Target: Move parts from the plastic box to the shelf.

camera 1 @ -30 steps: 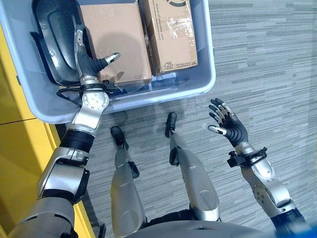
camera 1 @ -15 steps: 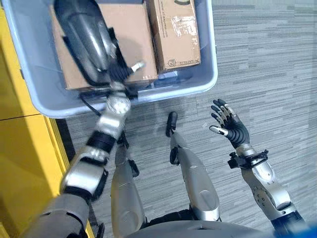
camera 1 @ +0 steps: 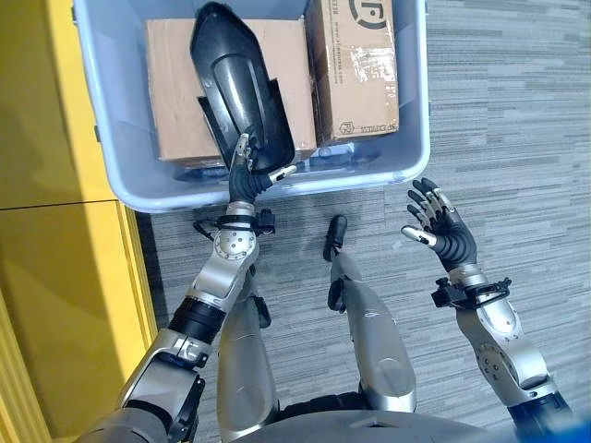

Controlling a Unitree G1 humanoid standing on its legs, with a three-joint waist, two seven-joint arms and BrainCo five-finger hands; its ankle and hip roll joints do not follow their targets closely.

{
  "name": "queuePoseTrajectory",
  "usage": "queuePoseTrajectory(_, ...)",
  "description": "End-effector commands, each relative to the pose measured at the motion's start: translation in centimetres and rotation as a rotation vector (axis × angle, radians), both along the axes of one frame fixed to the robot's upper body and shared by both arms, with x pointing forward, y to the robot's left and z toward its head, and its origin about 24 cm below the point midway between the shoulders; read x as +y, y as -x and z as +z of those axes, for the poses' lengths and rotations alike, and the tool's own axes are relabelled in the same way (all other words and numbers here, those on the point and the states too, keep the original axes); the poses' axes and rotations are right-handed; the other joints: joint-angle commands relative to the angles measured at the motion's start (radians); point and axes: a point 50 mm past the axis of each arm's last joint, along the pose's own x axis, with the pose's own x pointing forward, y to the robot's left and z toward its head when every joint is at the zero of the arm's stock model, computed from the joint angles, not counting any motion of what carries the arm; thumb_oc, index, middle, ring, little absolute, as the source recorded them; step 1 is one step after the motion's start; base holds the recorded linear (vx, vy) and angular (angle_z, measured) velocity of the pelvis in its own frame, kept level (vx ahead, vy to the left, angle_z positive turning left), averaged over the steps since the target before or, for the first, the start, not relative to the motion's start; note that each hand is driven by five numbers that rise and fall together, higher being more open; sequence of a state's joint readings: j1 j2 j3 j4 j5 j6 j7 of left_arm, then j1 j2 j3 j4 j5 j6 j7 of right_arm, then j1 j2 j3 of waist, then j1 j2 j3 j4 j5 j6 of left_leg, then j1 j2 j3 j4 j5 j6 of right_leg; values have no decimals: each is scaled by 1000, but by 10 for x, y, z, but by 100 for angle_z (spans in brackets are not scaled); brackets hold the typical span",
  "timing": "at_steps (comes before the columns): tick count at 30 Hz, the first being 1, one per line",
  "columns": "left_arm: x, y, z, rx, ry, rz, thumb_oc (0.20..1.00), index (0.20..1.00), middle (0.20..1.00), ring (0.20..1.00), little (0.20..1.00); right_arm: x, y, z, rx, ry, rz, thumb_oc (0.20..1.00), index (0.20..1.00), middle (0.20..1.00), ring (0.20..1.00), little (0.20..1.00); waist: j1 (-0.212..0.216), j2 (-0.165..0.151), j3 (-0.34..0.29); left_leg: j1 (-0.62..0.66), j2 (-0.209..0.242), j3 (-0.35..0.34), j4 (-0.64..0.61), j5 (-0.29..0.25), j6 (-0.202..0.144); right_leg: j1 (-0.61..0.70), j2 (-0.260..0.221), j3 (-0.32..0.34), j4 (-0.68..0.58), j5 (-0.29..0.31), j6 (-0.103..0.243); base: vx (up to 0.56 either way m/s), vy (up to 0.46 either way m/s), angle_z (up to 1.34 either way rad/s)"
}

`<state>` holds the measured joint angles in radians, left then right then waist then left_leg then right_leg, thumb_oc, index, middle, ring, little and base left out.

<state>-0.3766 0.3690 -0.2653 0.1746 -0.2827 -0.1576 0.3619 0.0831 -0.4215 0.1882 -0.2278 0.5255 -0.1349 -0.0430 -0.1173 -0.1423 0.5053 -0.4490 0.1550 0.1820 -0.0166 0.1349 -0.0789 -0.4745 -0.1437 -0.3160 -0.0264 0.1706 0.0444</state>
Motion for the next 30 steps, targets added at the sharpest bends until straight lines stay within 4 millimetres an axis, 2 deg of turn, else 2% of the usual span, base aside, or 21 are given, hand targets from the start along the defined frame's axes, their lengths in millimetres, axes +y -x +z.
queuePoseTrajectory(1,21,10,0,-32,-21,50,1000,1000,1000,1000,1000,-9,8,9,-58,-30,-61,1000,1000,1000,1000,1000,-26,-14,-45,47,27,-47,59,-87,-28,26,-78,102,55,-46,137,0,0,0)
queuePoseTrajectory(8,27,26,35,-207,34,43,1000,1000,1000,1000,1000,-11,9,12,-77,-34,-75,1000,1000,1000,1000,1000,-11,-2,-46,47,20,-56,57,-90,-25,32,-78,99,52,-49,136,0,0,0)
queuePoseTrajectory(13,30,41,63,-359,80,62,1000,1000,1000,1000,1000,-10,11,16,-95,-36,-61,1000,1000,1000,1000,1000,-3,-5,-42,40,18,-61,60,-91,-24,32,-78,100,50,-48,136,0,0,0)
queuePoseTrajectory(30,52,6,69,-360,177,430,1000,1000,1000,1000,1000,4,3,21,-116,-67,-33,1000,1000,1000,1000,1000,-28,-54,-17,5,29,-61,69,-84,-29,-10,-65,105,68,-50,133,-2,-4,1)
